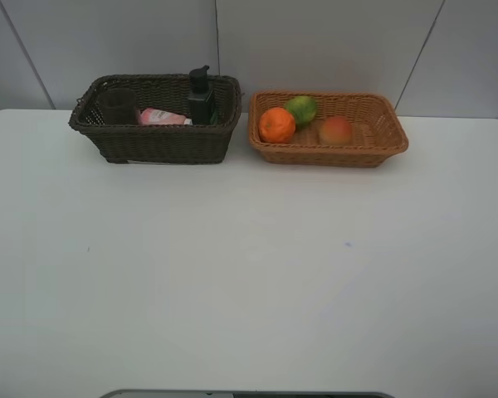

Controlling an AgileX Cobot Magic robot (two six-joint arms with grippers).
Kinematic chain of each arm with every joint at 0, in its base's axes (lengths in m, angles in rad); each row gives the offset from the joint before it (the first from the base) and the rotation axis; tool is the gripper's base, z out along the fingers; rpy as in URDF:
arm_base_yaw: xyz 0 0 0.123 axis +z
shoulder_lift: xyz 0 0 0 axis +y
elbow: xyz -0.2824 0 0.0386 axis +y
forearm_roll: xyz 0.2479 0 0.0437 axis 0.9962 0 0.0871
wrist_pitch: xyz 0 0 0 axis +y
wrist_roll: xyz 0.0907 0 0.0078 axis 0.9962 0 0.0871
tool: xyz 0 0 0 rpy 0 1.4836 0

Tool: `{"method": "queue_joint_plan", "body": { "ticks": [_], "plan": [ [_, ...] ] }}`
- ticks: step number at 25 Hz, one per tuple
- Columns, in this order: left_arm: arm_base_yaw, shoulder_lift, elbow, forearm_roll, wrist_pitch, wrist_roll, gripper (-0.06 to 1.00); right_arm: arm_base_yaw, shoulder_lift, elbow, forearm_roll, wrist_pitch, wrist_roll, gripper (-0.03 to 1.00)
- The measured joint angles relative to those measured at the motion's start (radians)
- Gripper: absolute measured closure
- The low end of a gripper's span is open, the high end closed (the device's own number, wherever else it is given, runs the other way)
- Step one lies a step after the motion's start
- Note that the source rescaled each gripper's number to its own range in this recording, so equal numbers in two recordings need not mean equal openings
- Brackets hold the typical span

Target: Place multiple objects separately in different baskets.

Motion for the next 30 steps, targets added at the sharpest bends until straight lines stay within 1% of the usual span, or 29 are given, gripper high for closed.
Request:
{"method": "queue_joint_plan", "body": {
  "ticks": [3, 6, 11, 14, 18, 23, 27, 30],
  "plan": [
    [0.000, -0.136, 0.074, -0.011, 0.047, 0.001, -0.05, 0.000, 0.000, 0.000, 0.000, 0.000, 0.000, -0.03],
    [0.000, -0.265, 0.118, -0.019, 0.104, 0.014, -0.05, 0.000, 0.000, 0.000, 0.000, 0.000, 0.000, -0.03],
    [0.000, -0.413, 0.131, -0.026, 0.227, 0.043, -0.06, 0.000, 0.000, 0.000, 0.000, 0.000, 0.000, -0.03],
    [0.000, -0.482, 0.160, -0.028, 0.278, 0.061, -0.06, 0.000, 0.000, 0.000, 0.000, 0.000, 0.000, -0.03],
    [0.000, -0.570, 0.218, -0.035, 0.304, 0.072, -0.06, 0.000, 0.000, 0.000, 0.000, 0.000, 0.000, -0.03],
    [0.000, -0.669, 0.308, -0.102, 0.304, 0.073, -0.06, 0.000, 0.000, 0.000, 0.000, 0.000, 0.000, -0.03],
    [0.000, -0.713, 0.334, -0.126, 0.264, 0.078, -0.06, 0.000, 0.000, 0.000, 0.000, 0.000, 0.000, -0.03],
    [0.000, -0.713, 0.346, -0.133, 0.253, 0.083, -0.06, 0.000, 0.000, 0.000, 0.000, 0.000, 0.000, -0.03]
  ]
}}
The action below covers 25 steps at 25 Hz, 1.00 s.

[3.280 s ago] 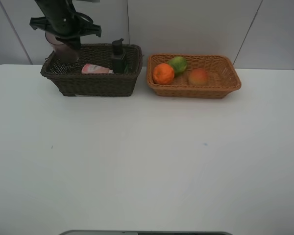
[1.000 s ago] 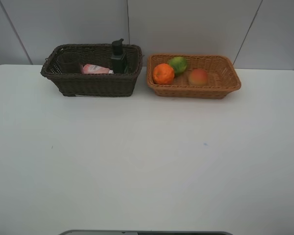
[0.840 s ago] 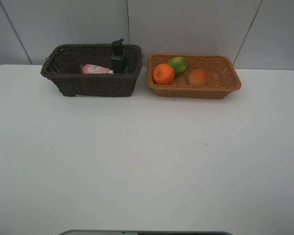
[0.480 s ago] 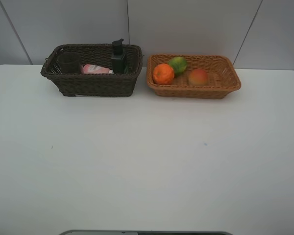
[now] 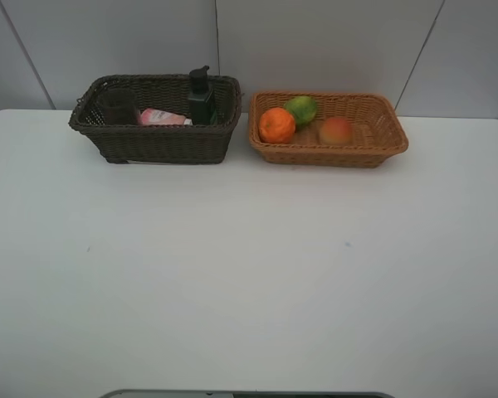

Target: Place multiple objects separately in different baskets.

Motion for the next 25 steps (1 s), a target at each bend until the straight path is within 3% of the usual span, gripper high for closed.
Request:
{"method": "queue_joint_plan", "body": {
  "ticks": [11, 14, 19, 25],
  "plan": [
    [0.004, -0.001, 0.000, -0.003, -0.005, 0.001, -0.06, 0.000, 0.000, 0.000, 0.000, 0.000, 0.000, -0.03],
    [0.041, -0.001, 0.000, -0.004, -0.006, 0.001, -0.06, 0.000, 0.000, 0.000, 0.000, 0.000, 0.000, -0.03],
    [0.165, -0.001, 0.000, -0.004, -0.006, 0.001, -0.06, 0.000, 0.000, 0.000, 0.000, 0.000, 0.000, -0.03],
    [0.194, -0.001, 0.000, -0.004, -0.006, 0.001, -0.06, 0.000, 0.000, 0.000, 0.000, 0.000, 0.000, -0.03]
  ]
}}
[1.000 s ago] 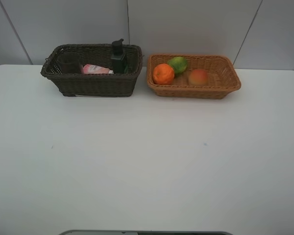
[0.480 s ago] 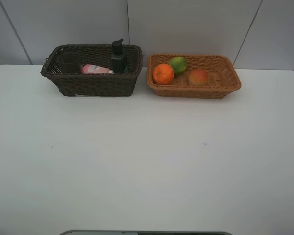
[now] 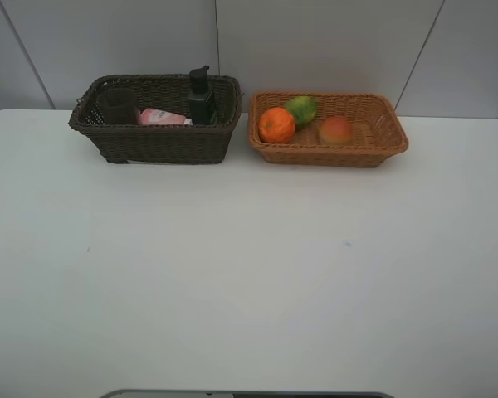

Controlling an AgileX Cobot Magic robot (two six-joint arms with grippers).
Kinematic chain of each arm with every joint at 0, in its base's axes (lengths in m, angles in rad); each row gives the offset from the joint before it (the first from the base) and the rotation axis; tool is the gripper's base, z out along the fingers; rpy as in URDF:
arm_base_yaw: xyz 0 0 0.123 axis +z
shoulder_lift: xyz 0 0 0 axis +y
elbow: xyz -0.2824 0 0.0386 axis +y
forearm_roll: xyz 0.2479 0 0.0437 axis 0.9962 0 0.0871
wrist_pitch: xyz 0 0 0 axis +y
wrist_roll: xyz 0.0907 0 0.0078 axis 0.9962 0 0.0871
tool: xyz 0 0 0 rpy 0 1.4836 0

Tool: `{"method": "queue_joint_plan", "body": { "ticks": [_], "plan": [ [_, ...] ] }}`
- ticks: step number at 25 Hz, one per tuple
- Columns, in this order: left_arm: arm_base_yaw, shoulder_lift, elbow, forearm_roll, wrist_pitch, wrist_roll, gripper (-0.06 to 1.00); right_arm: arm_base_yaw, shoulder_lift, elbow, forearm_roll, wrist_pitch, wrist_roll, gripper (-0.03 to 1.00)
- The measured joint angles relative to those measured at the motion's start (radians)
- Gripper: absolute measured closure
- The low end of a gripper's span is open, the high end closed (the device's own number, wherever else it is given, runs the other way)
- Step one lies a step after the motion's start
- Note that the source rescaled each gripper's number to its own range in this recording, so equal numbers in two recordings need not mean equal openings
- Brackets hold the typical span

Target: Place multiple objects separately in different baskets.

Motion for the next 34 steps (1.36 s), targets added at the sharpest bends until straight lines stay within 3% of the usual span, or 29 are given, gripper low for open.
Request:
{"method": "queue_joint_plan", "body": {
  "ticks": [34],
  "plan": [
    [0.025, 0.000, 0.000, 0.000, -0.002, 0.000, -0.06, 0.000, 0.000, 0.000, 0.000, 0.000, 0.000, -0.03]
  ]
}}
